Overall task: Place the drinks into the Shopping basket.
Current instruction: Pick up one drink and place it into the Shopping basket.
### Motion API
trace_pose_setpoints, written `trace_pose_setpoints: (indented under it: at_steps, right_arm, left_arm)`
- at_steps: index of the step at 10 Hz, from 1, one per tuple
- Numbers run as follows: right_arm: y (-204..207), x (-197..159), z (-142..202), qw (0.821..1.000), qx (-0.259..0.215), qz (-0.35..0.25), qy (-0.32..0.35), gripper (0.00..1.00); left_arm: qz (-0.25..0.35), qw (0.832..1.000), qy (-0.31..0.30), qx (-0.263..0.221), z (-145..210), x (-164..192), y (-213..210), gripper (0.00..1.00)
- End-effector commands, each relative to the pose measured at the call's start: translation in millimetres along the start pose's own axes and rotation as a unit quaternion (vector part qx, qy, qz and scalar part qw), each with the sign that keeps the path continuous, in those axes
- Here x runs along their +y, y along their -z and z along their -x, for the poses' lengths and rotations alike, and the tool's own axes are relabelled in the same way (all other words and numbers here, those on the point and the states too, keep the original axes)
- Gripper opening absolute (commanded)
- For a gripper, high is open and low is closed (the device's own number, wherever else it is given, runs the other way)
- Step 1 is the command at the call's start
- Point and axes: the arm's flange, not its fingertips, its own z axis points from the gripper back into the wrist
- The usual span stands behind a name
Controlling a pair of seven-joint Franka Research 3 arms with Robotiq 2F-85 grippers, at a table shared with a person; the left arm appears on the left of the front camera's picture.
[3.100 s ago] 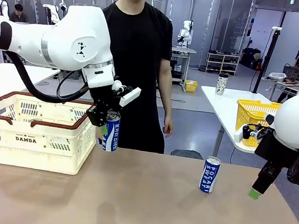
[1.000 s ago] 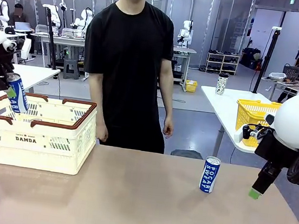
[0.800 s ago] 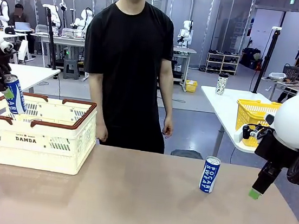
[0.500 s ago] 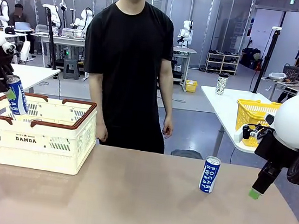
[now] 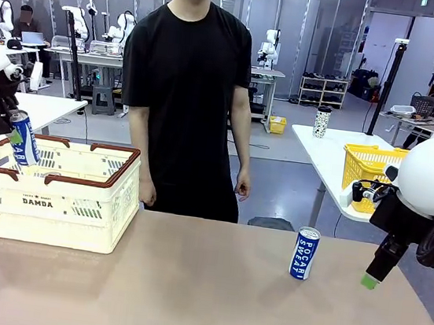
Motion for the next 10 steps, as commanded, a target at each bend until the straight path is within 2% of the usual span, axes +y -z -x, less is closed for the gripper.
trace_pose_setpoints:
  at_steps: [1, 3, 6, 10]
  right_arm:
    - [0.4, -0.4, 1.3, 1.000, 0.001, 0.000, 0.001, 1.00]
    - [0.4, -0.4, 1.3, 1.000, 0.001, 0.000, 0.001, 1.00]
    - [0.4, -0.4, 1.3, 1.000, 0.001, 0.000, 0.001, 1.00]
    - [0.4, -0.4, 1.3, 1.000, 0.001, 0.000, 0.001, 1.00]
  left_arm:
    - [-0.007, 1.000, -0.016, -0.003, 15.7, 39.0, 9.8, 0.57]
    - [0.023, 0.999, -0.040, -0.021, 35.0, 68.1, 37.4, 0.57]
    - [0.041, 0.998, -0.037, -0.031, 49.5, 95.2, 71.7, 0.57]
    - [0.051, 0.998, -0.006, -0.028, 55.2, 104.2, 108.5, 0.57]
